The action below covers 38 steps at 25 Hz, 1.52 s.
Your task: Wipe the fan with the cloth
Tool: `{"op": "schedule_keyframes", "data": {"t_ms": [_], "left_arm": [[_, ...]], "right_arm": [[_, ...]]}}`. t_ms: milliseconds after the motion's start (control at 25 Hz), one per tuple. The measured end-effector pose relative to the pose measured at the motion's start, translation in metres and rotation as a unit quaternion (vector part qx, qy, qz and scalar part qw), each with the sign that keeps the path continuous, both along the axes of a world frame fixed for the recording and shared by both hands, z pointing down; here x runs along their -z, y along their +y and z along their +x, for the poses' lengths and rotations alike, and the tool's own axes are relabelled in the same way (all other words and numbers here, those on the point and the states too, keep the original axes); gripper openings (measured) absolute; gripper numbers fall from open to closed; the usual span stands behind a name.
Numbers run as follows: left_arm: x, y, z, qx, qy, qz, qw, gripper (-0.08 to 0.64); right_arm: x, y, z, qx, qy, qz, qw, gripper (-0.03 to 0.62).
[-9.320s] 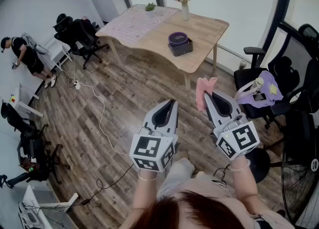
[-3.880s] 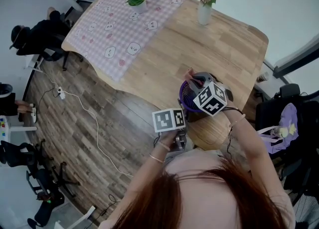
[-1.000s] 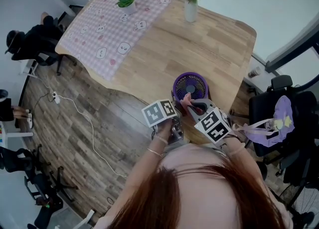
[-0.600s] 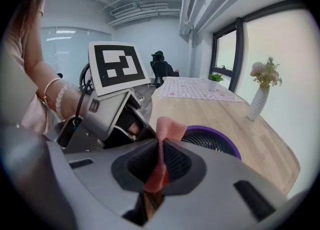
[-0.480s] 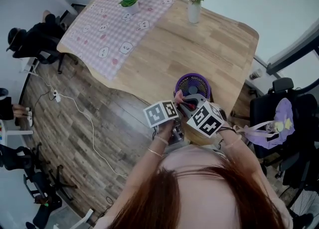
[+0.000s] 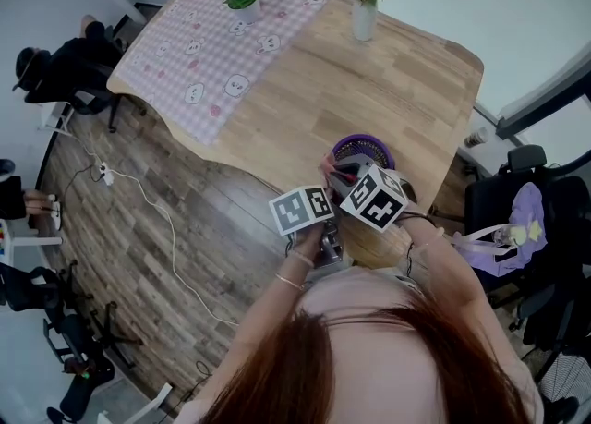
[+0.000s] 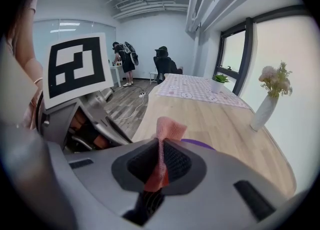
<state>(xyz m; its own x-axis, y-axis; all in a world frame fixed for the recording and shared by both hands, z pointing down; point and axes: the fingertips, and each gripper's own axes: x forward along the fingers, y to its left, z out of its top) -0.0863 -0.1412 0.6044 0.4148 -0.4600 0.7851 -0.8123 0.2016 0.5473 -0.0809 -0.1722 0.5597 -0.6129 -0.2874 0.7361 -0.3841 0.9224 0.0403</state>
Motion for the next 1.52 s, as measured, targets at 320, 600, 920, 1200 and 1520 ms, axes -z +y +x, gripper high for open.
{"op": "schedule_keyframes", "data": {"t_ms": [320, 600, 920, 1200, 1520], "left_arm": [[0.0, 0.0, -0.001, 0.002, 0.002, -0.002, 1.0, 0.043], [0.0, -0.001, -0.001, 0.005, 0.002, -0.002, 1.0, 0.043], [0.0, 0.0, -0.001, 0.005, 0.003, -0.003, 1.0, 0.043], [0.0, 0.0, -0.002, 0.005, 0.002, -0.004, 1.0, 0.043], [0.0, -0.001, -0.001, 0.001, 0.002, -0.004, 1.0, 0.043]], "right_arm": [[-0.004, -0.024, -0.001, -0.01, 0.006, -0.001, 1.0, 0.025], [-0.003, -0.046, 0.013, -0.044, 0.002, 0.002, 0.999, 0.025], [0.034, -0.047, 0.025, -0.053, -0.036, 0.023, 0.998, 0.025], [0.014, -0.001, 0.034, 0.021, 0.026, -0.031, 0.999, 0.025], [-0.021, 0.016, 0.026, 0.076, 0.099, -0.049, 0.991, 0.025]]}}
